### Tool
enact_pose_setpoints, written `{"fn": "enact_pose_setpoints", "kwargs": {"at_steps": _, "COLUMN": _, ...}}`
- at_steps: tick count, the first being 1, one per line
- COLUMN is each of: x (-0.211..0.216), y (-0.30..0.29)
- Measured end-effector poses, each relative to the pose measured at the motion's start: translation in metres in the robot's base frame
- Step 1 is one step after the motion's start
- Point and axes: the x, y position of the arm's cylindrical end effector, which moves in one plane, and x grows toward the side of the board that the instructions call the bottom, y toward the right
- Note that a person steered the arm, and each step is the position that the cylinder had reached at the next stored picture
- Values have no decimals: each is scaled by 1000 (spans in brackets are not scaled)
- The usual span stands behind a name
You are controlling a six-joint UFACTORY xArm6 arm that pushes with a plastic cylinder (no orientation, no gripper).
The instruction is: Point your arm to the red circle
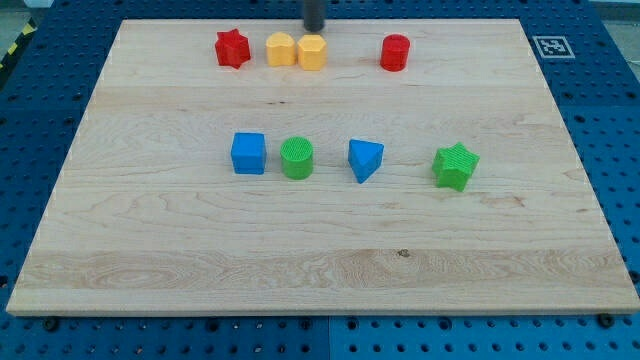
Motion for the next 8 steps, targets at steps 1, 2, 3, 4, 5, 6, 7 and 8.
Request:
{"fn": "enact_pose_setpoints", "kwargs": {"at_steps": 1, "x": 0, "y": 60}}
{"fn": "enact_pose_setpoints", "kwargs": {"at_steps": 2, "x": 7, "y": 128}}
{"fn": "enact_pose_setpoints", "kwargs": {"at_steps": 3, "x": 24, "y": 183}}
{"fn": "enact_pose_setpoints", "kwargs": {"at_steps": 4, "x": 60, "y": 199}}
{"fn": "enact_pose_setpoints", "kwargs": {"at_steps": 5, "x": 76, "y": 199}}
{"fn": "enact_pose_setpoints", "kwargs": {"at_steps": 6, "x": 88, "y": 184}}
{"fn": "enact_pose_setpoints", "kwargs": {"at_steps": 7, "x": 88, "y": 157}}
{"fn": "enact_pose_setpoints", "kwargs": {"at_steps": 8, "x": 87, "y": 129}}
